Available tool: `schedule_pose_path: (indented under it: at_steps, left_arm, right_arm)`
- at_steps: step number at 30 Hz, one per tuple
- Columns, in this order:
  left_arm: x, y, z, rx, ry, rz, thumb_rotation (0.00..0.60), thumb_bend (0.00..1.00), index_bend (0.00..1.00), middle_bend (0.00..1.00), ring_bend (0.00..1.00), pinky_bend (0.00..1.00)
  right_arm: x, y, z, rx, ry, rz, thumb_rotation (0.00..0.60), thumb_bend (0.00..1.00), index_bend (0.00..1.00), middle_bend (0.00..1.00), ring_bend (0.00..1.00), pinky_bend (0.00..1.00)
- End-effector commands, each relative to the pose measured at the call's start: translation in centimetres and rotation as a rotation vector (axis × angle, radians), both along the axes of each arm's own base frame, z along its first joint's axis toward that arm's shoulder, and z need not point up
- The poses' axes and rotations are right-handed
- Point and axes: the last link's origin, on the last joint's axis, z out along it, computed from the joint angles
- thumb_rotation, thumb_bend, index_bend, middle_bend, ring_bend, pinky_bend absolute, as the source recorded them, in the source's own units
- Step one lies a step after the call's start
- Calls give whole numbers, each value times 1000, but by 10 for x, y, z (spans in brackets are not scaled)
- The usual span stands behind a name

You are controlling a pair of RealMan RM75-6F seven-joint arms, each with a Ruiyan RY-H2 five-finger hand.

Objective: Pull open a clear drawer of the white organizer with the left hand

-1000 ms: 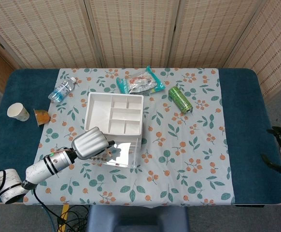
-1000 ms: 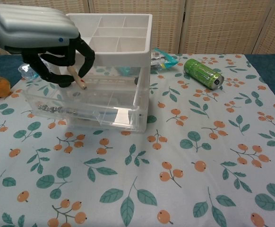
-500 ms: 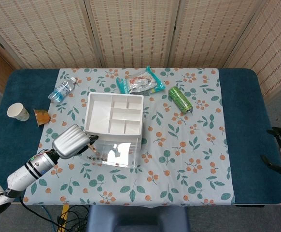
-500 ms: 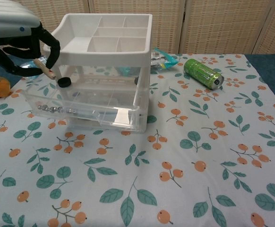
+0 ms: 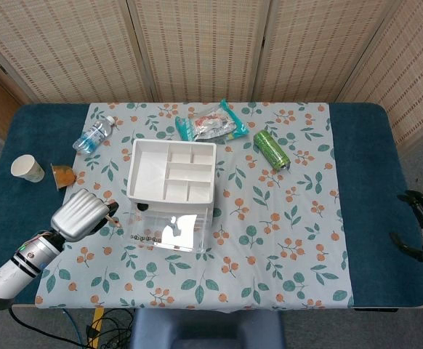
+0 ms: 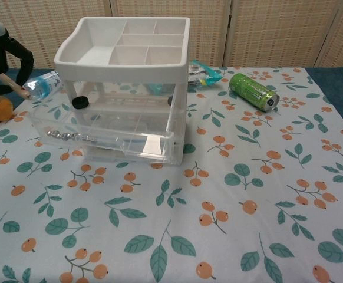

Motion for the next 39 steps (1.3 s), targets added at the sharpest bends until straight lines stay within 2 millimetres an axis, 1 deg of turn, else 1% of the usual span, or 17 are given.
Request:
schedule_pose_path:
  at_steps: [1,8,17,29,34,39]
  left_arm:
    - [-3,-11,-1,-22,17,16,600,398,544,952,1000,1000]
    - [-3,-26,-11,-67,30,-9,600,397,548,949,999,1000]
    - [-6,-32,-13,-80,29,-5,600,397,548,949,999,1000]
    - [-29,-41,-33,-142,47,77,600,398,548,948,997,1000]
    - [-33,-43,-48,-184,49,92,600,397,549,947,996,1000]
    - [-30,-41,-70,-251,52,80,600,398,552,947,996,1000]
  right_arm:
    - [1,0,0,1,0,2,600,244,218,187,222,215]
    - [4,0,-1,5,-1,8,600,244,218,188,222,215]
    - [5,-1,-2,6,2,5,600,244,218,187,222,215]
    - [6,-4,-4,14,2,7,600,244,218,188,222,215]
    - [6,-3,-4,15,2,1,600,244,219,187,223,215]
    - [5,-2,-4,12,2,-1,600,244,218,187,223,215]
